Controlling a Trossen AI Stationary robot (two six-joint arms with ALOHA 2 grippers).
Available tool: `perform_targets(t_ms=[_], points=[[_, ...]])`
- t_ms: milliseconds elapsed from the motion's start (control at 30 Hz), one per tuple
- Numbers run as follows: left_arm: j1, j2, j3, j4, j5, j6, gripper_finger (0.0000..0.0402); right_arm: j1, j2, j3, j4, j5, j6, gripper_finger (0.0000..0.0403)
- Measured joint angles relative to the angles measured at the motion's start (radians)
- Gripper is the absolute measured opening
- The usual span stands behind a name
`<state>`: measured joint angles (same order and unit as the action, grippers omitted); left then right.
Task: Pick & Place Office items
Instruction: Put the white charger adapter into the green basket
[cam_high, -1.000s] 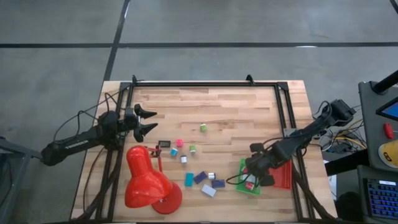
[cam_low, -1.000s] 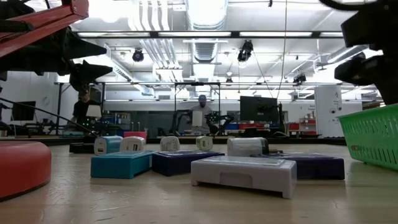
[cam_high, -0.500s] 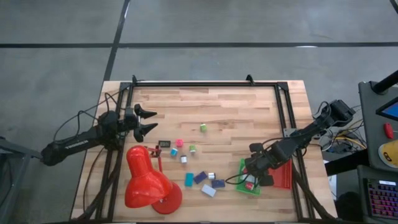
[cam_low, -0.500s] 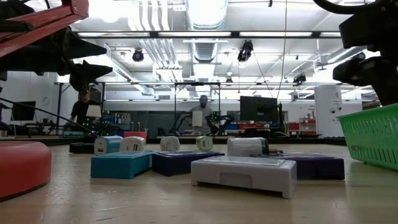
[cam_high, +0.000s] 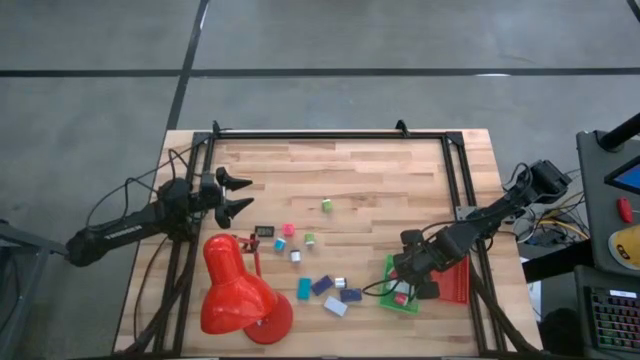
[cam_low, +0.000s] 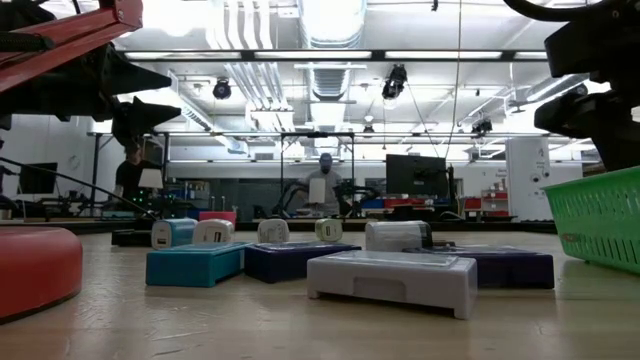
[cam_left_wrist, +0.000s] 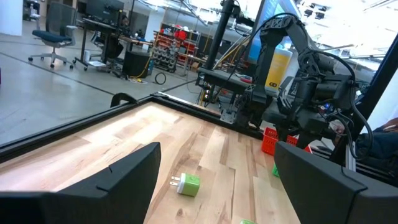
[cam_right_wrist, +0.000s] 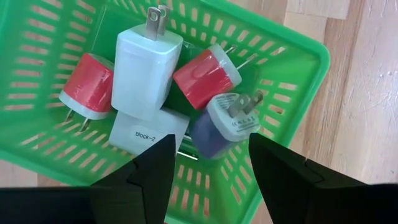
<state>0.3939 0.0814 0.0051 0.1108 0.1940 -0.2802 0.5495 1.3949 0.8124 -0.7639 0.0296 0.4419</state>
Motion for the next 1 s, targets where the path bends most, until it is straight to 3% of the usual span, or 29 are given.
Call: perform_targets(t_ms=[533,700,833,933,1000], points=[[0.000,0.000,0.000,0.000,0.000,0.000,0.0320,0.000,-0.022,0.017,0.014,0.038,-0.017,0.0203],[0.000,0.000,0.000,0.000,0.000,0.000,0.0320,0.000,-0.071,0.067,0.013,0.173,-0.116,0.0203],[0.000,0.000,0.000,0.000,0.000,0.000,0.0320,-0.004,-0.101,0.102,0.022,0.373,-0.212,0.0203],[0.000,0.000,0.000,0.000,0.000,0.000,0.0320,-0.025,-0.102,0.109,0.092,0.530,-0.318,0.0203],[0.000,0.000,0.000,0.000,0.000,0.000,0.0320,-0.052,-0.098,0.106,0.205,0.569,-0.376,0.0203]])
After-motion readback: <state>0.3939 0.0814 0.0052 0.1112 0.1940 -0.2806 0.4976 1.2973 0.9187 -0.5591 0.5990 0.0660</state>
